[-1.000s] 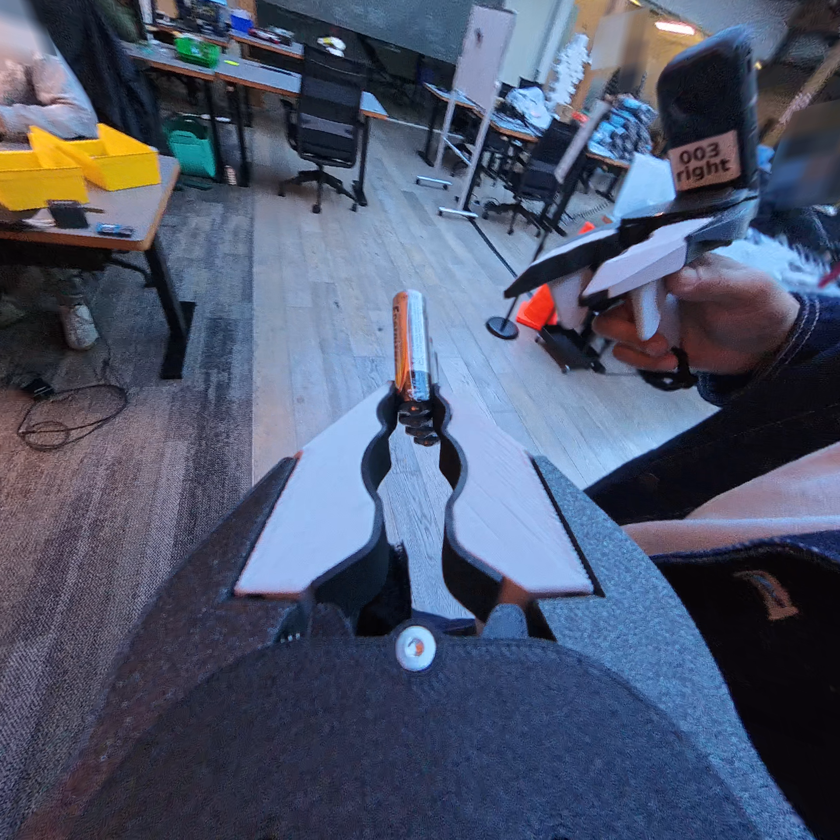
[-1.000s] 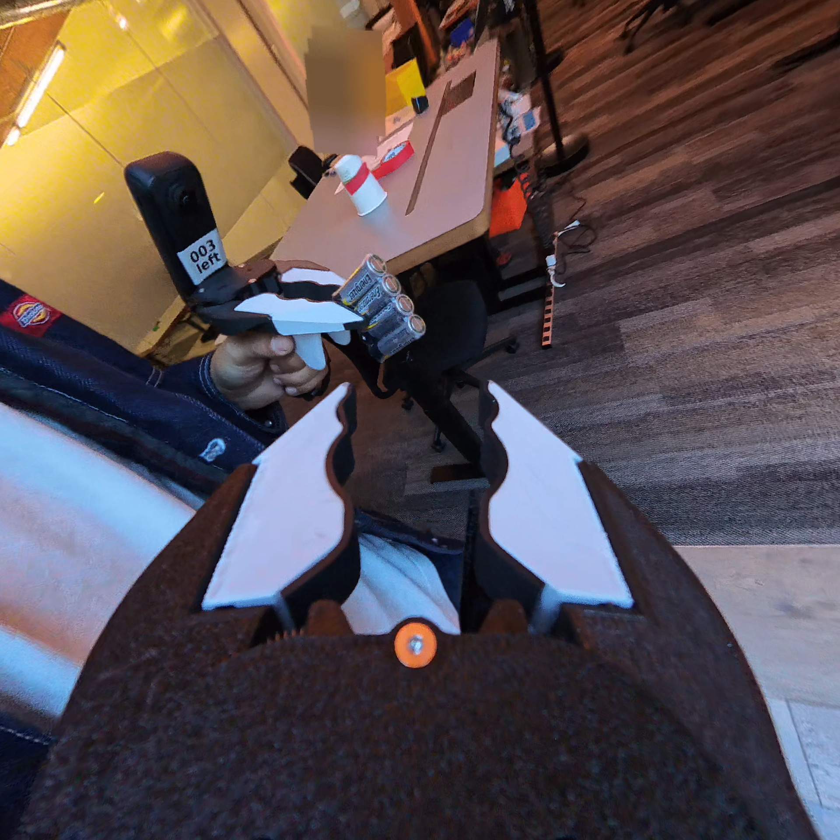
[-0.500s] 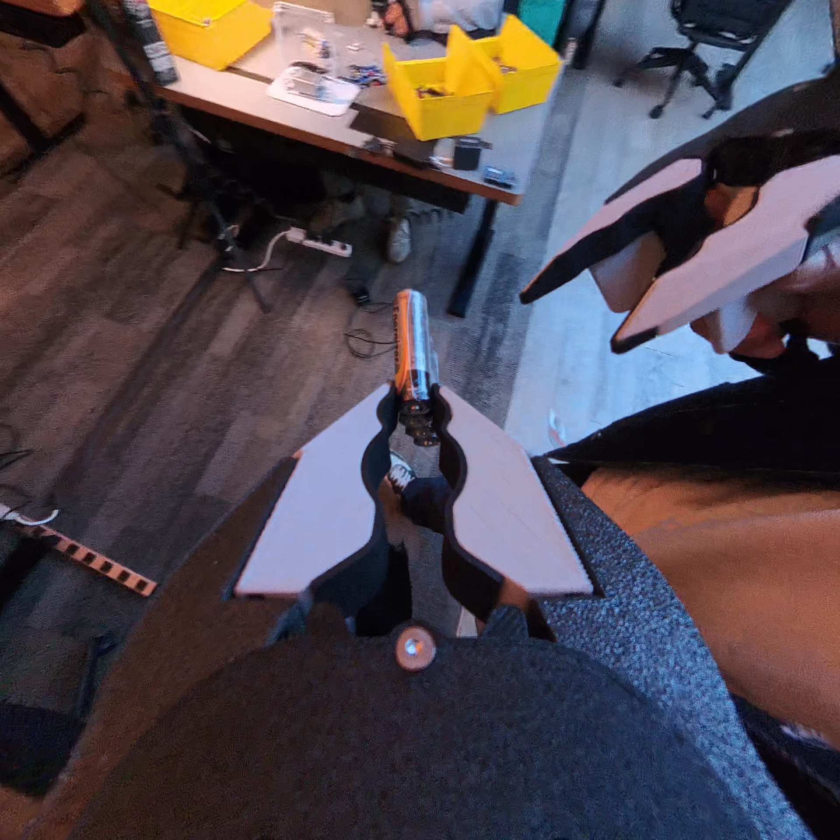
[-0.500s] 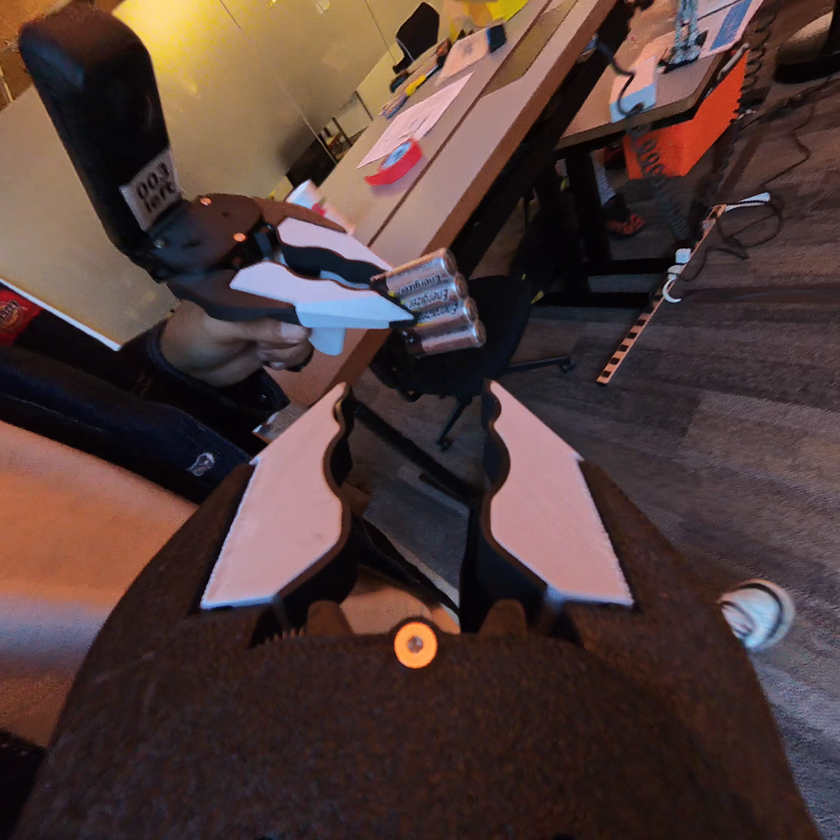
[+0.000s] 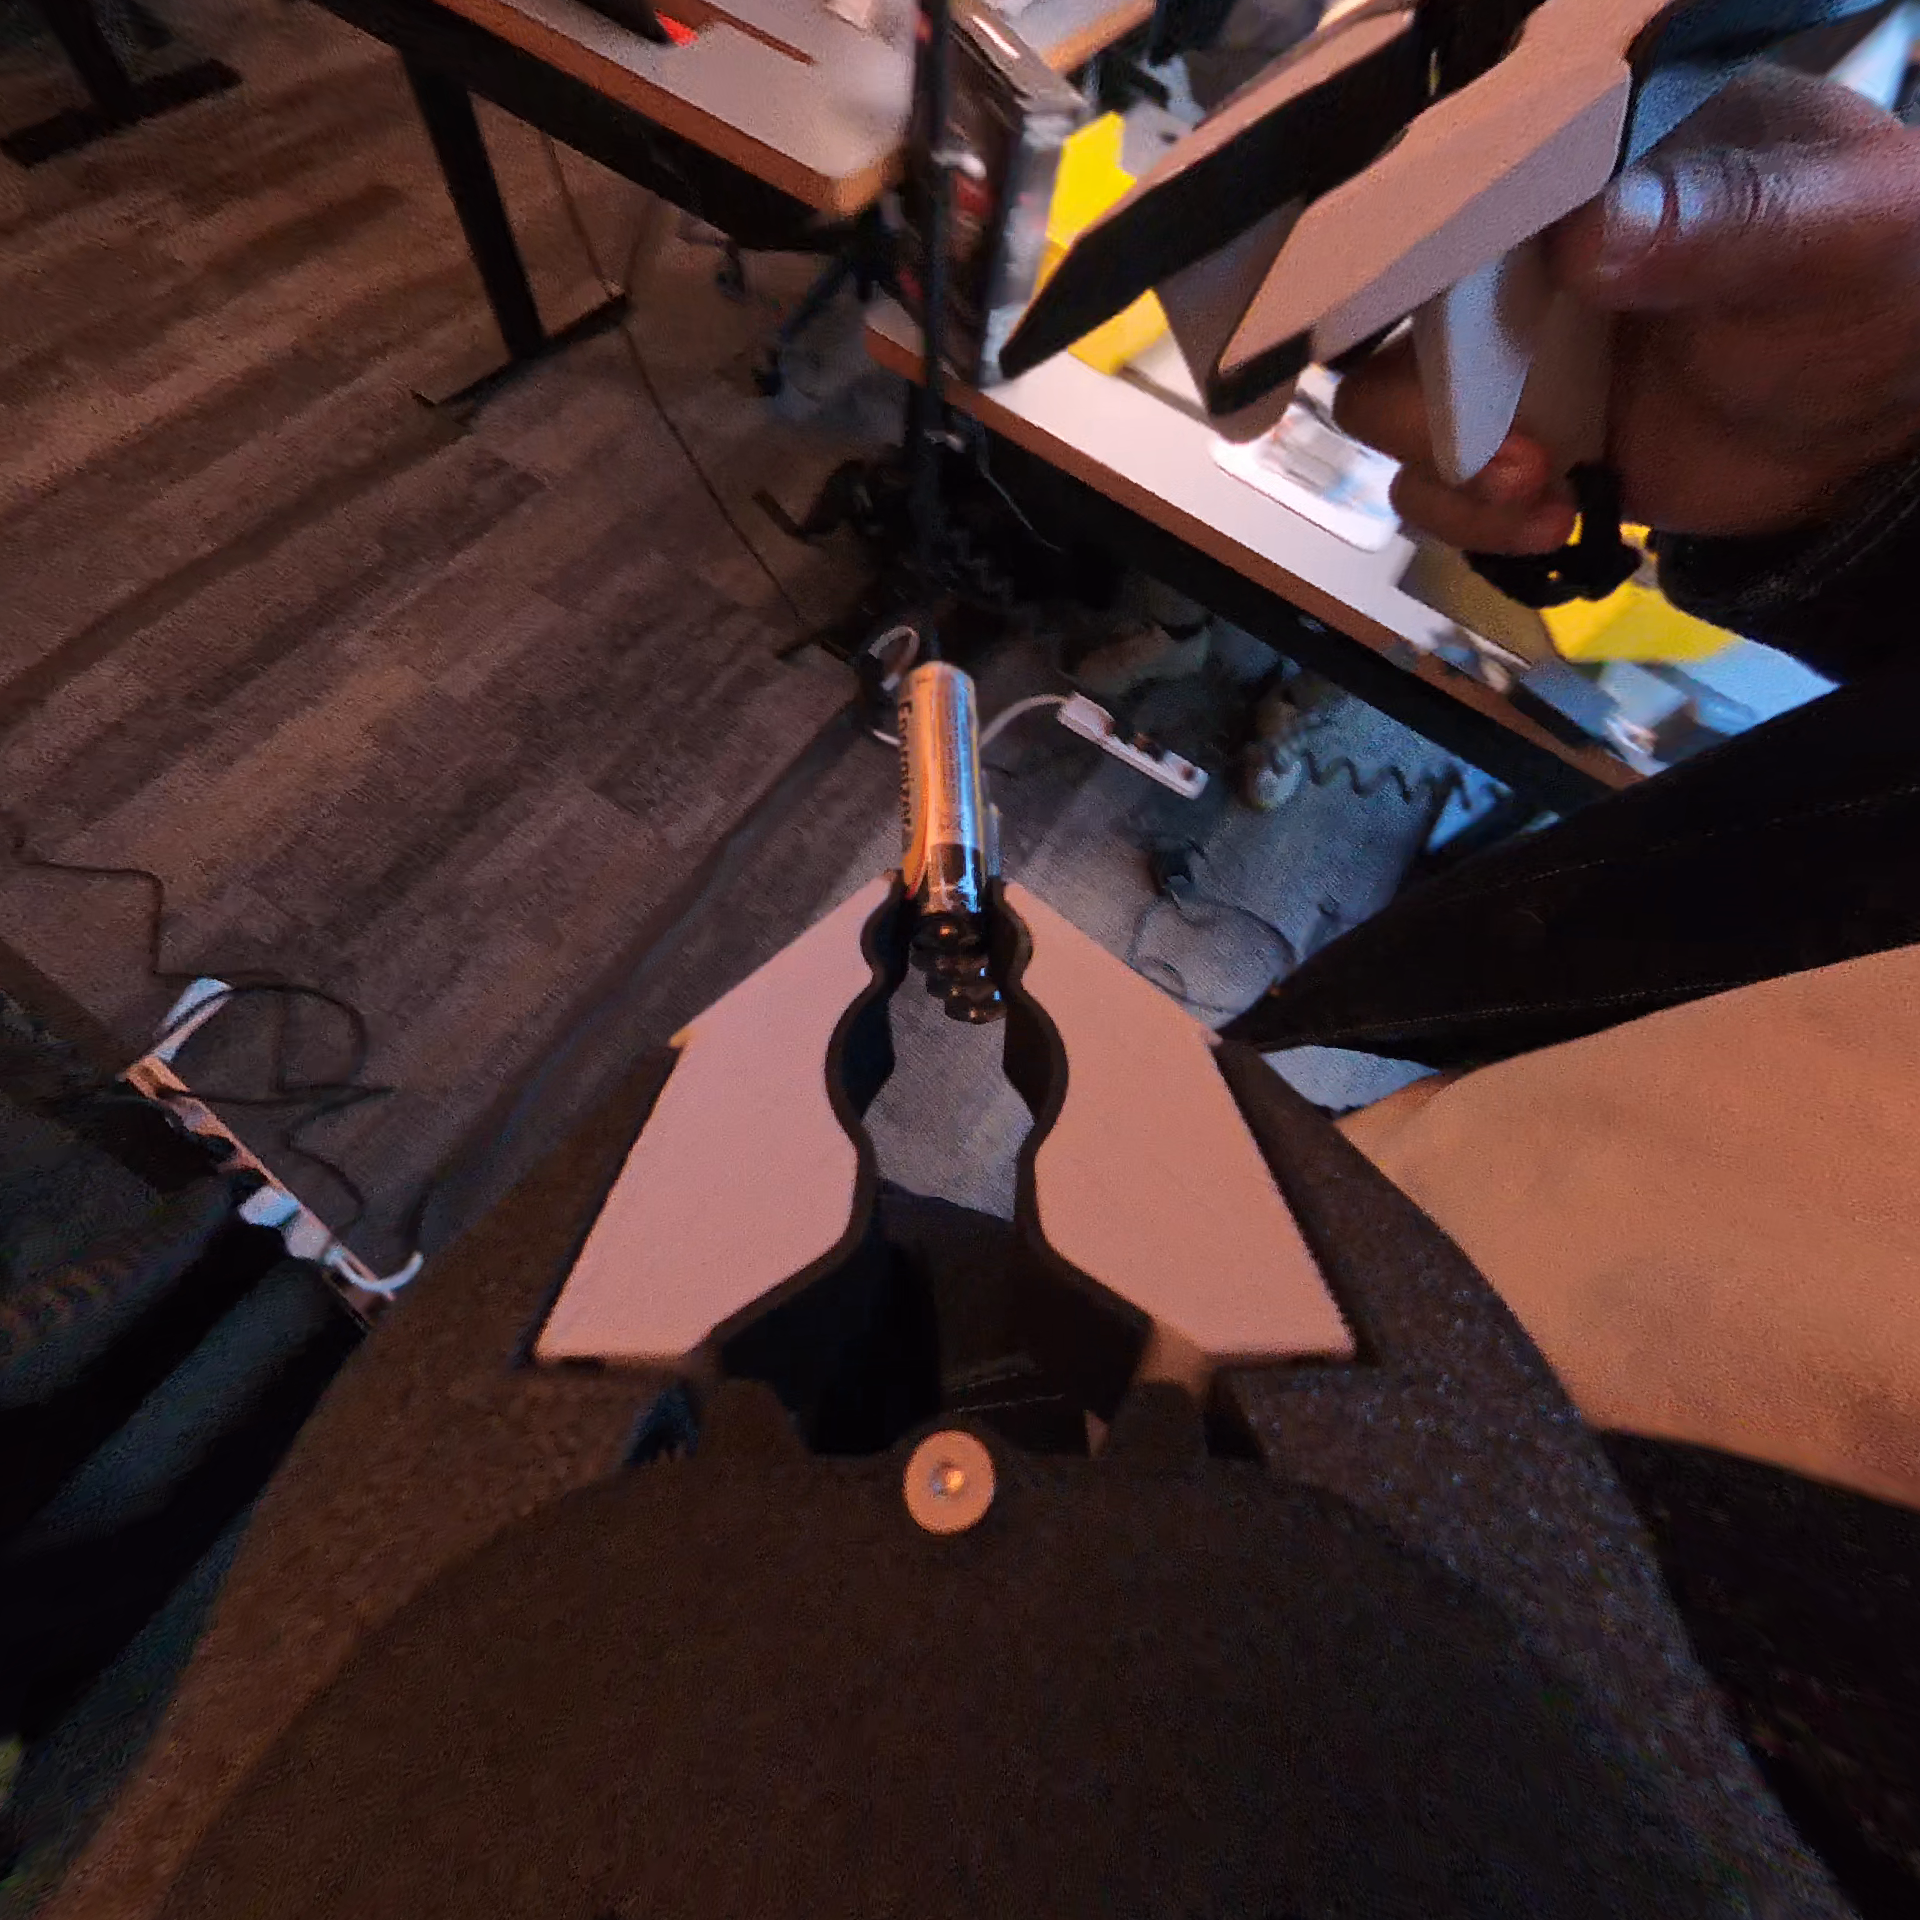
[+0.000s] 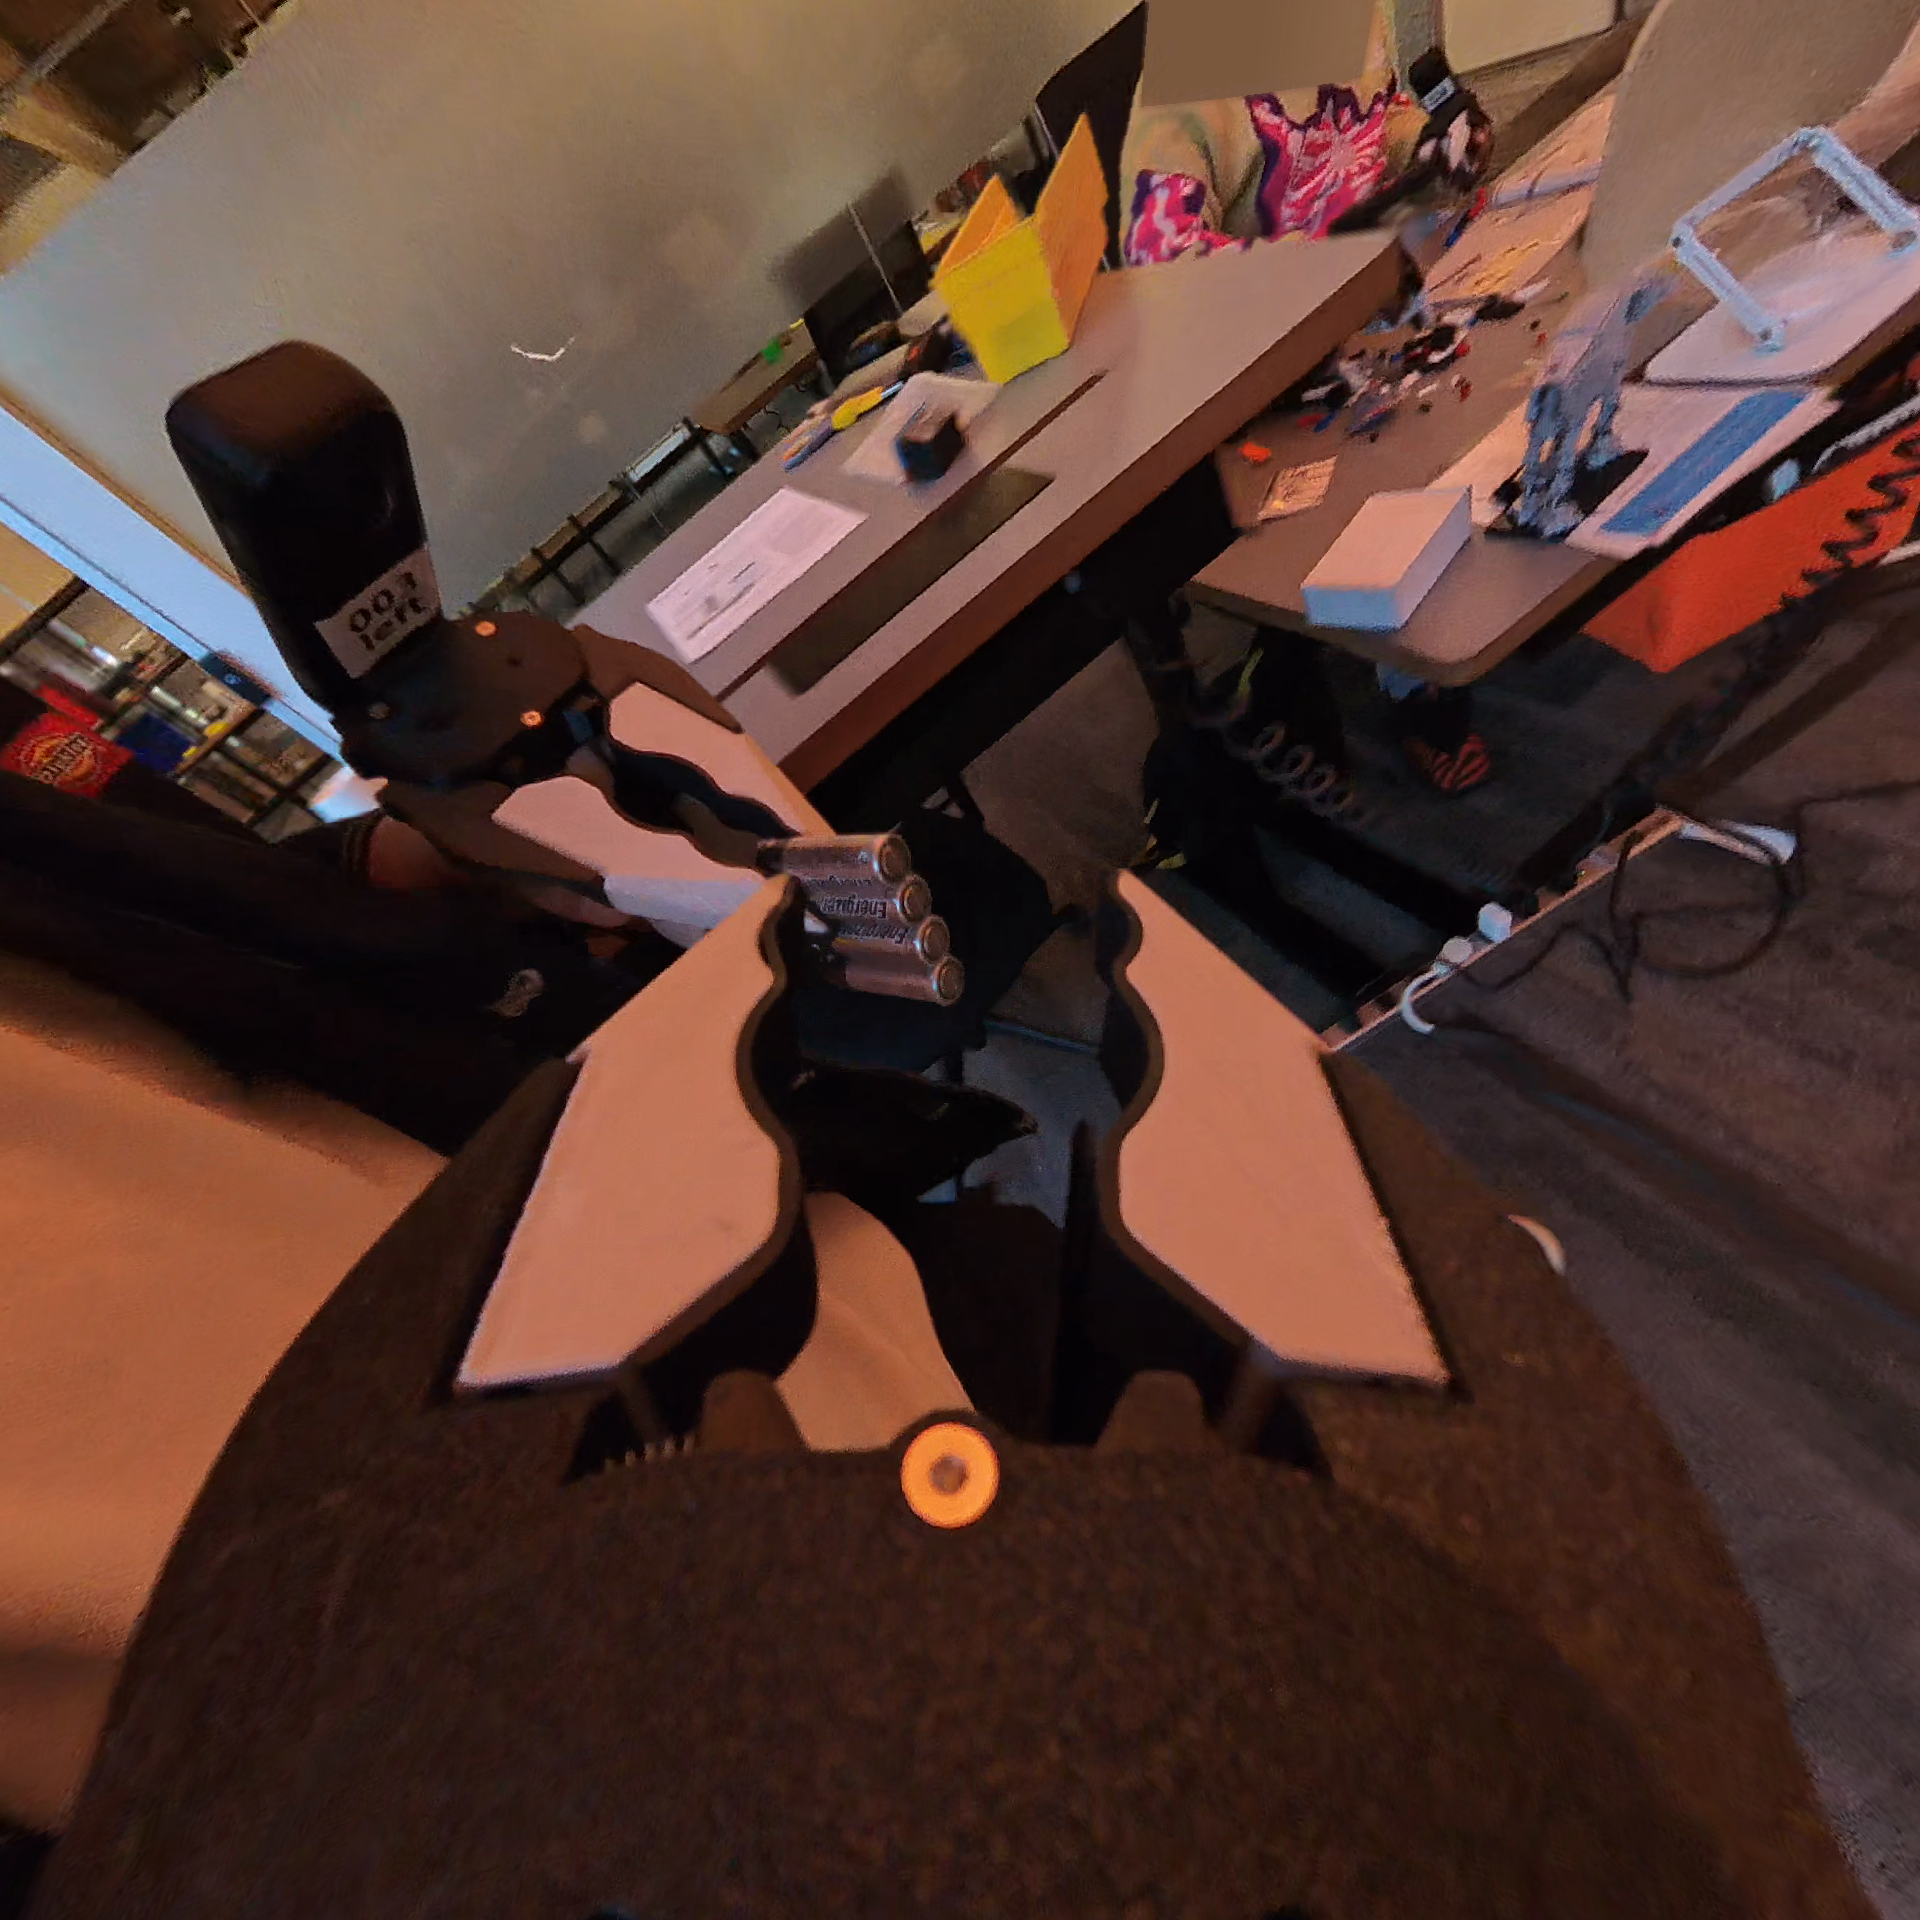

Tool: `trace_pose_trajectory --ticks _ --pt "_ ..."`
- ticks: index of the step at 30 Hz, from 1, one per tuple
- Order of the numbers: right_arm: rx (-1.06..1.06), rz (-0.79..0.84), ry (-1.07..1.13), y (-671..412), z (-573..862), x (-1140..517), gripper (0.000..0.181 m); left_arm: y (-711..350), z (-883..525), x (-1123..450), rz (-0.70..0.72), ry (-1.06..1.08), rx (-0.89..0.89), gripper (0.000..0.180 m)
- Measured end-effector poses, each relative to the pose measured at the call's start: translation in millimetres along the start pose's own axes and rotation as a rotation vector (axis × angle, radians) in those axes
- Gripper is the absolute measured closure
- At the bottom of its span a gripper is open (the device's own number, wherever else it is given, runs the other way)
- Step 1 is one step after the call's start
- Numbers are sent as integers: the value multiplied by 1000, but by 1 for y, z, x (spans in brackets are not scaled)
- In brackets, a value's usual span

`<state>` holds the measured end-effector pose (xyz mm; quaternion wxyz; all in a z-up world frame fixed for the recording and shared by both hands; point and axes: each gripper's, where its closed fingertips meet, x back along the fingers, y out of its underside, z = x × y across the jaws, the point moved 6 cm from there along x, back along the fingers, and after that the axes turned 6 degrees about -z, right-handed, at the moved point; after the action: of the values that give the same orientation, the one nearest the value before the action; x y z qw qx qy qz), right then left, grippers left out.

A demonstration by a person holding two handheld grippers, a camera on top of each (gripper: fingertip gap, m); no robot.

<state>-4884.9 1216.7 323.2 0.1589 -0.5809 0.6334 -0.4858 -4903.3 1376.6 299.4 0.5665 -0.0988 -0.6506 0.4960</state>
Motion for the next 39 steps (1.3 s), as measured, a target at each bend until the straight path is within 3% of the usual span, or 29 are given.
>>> trace_pose_trajectory --ticks 11,23,33,39 --pt "-93 -32 42 -275 407 -96 125 -236 -430 -199 -5 42 112 168" --pt "-218 135 112 -534 927 -132 126 -528 -858 -497 -29 105 72 168" --pt "-111 210 81 -843 1301 -160 116 -820 -1161 -700 143 272 62 168" --pt "-202 305 172 -959 1556 -160 109 -984 -1346 -872 128 374 -74 168"
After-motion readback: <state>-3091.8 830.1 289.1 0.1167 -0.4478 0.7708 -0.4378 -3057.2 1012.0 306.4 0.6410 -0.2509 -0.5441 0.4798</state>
